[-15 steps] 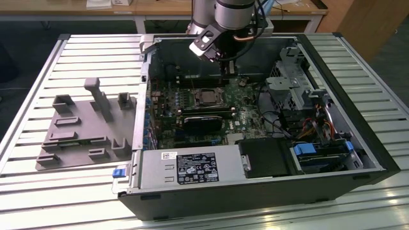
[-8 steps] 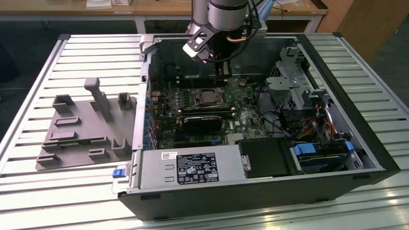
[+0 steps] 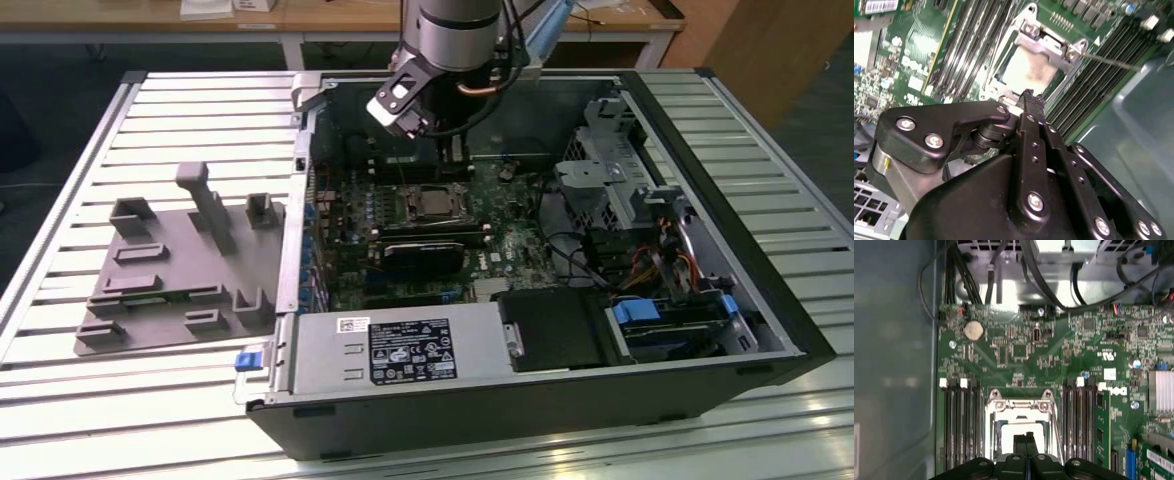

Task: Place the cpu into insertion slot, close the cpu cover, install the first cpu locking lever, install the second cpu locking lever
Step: 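Close the cpu cover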

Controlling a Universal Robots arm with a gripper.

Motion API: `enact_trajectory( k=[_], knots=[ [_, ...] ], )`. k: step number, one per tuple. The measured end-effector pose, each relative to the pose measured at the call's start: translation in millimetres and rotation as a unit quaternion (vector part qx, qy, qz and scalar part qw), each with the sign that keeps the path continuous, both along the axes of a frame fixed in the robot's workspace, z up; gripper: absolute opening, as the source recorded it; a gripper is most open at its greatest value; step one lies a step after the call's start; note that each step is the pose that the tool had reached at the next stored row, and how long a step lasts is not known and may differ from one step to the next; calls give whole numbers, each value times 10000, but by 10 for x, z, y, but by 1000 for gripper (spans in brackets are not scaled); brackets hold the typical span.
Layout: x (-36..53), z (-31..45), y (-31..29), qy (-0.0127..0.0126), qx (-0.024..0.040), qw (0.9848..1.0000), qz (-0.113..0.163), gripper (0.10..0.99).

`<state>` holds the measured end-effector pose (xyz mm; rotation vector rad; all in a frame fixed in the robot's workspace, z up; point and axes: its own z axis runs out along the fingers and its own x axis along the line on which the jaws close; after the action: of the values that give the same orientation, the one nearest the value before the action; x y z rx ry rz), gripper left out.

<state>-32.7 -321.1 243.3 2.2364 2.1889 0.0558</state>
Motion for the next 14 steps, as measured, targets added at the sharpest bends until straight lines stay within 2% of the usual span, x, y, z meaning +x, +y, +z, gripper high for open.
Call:
enact_trajectory(
  k=[5, 14],
  knots=[
    [-98, -49, -22, 0, 0, 10000, 0, 106],
    [-225, -158, -63, 0, 0, 10000, 0, 106]
  ],
)
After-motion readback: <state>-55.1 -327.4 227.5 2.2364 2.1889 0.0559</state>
